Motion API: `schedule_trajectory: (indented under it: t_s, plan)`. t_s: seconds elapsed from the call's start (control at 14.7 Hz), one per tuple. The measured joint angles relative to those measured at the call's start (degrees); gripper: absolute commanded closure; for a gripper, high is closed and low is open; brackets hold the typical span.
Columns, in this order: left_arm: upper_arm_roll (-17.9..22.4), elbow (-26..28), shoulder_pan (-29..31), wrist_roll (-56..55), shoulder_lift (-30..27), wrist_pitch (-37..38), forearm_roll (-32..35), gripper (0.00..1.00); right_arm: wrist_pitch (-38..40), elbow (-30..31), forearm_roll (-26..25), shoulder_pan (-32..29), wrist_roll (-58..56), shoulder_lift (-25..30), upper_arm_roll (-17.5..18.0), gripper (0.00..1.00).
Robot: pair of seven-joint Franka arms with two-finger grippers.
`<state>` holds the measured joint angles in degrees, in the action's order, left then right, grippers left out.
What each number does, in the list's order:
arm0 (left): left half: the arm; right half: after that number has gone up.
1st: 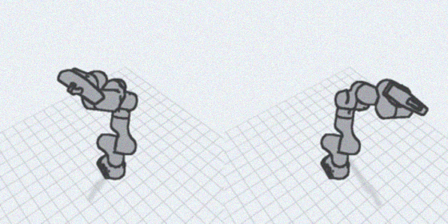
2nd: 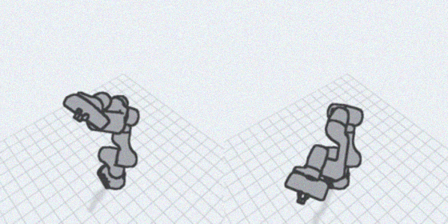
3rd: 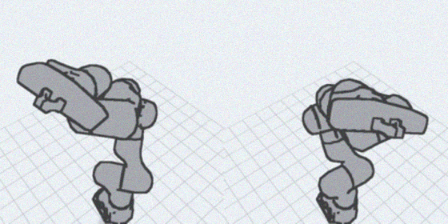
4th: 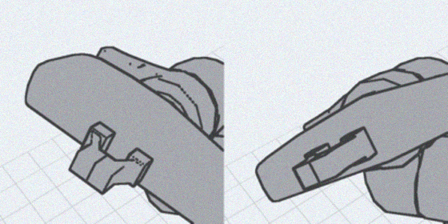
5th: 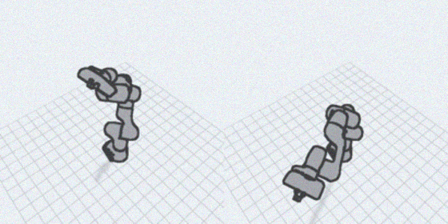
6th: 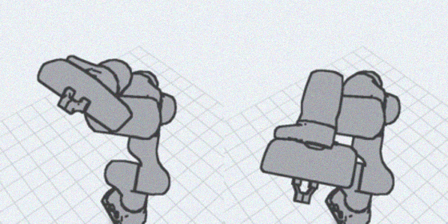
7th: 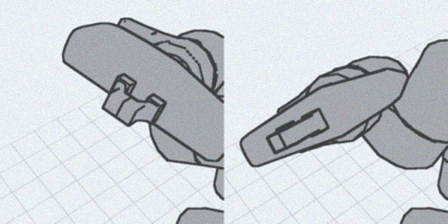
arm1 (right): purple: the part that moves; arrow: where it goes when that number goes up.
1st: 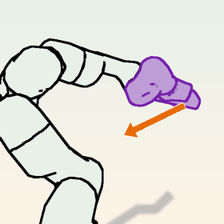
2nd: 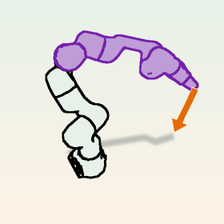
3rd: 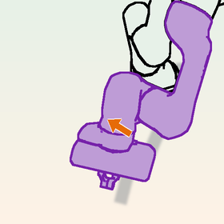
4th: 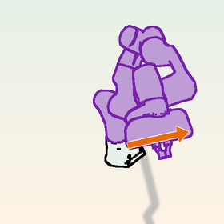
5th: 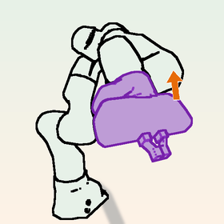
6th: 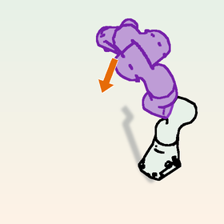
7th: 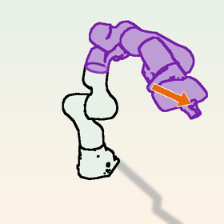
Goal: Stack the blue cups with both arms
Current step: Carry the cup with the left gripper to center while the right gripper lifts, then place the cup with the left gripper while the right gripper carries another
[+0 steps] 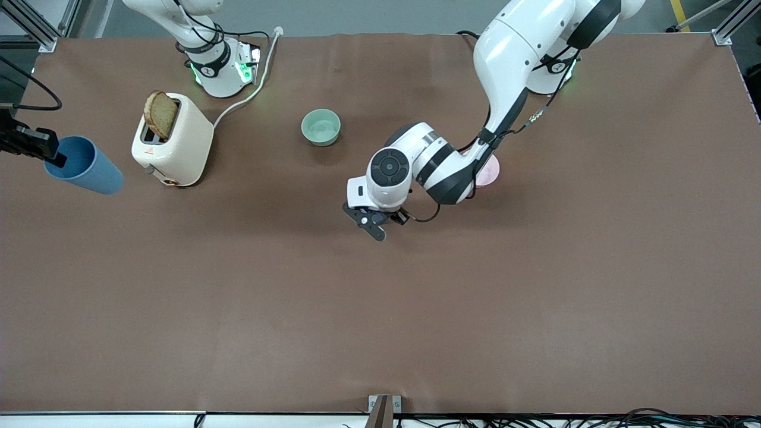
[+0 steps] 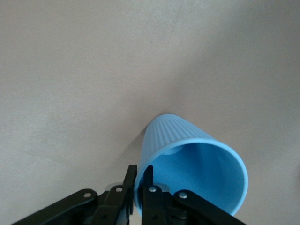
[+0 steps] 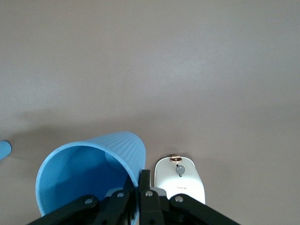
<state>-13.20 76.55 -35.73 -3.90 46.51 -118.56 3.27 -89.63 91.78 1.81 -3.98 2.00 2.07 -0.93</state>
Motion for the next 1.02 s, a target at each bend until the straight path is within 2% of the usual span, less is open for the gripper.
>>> schedule_trajectory:
  t_s: [0.27,0.48,0.61,0.82,1.02]
  plan:
    - [0.0,-1.6,0.0,-1.0,-1.2,-0.4,0.1,0.0,0.0,0.0,0.8,0.1,0.0,0.0,0.1,0.97]
    - [0.1,-2.4,1.0,-1.3,-5.7,2.7,0.1,0.0,-0.3,0.0,2.2,1.9,0.2,0.0,0.2,0.98]
    - [0.3,-2.6,3.1,-1.9,-9.4,4.8,0.1,0.0,-1.5,0.3,2.6,5.3,2.5,-0.3,0.3,0.99]
    - [0.8,-2.7,11.0,-2.0,-15.3,6.8,0.3,0.0,-5.6,1.1,3.6,12.2,8.6,-1.9,0.5,1.0]
    - [0.9,-2.6,22.5,-1.5,-18.2,8.0,0.5,0.0,-10.6,2.7,3.7,20.8,20.4,-4.6,0.6,1.0]
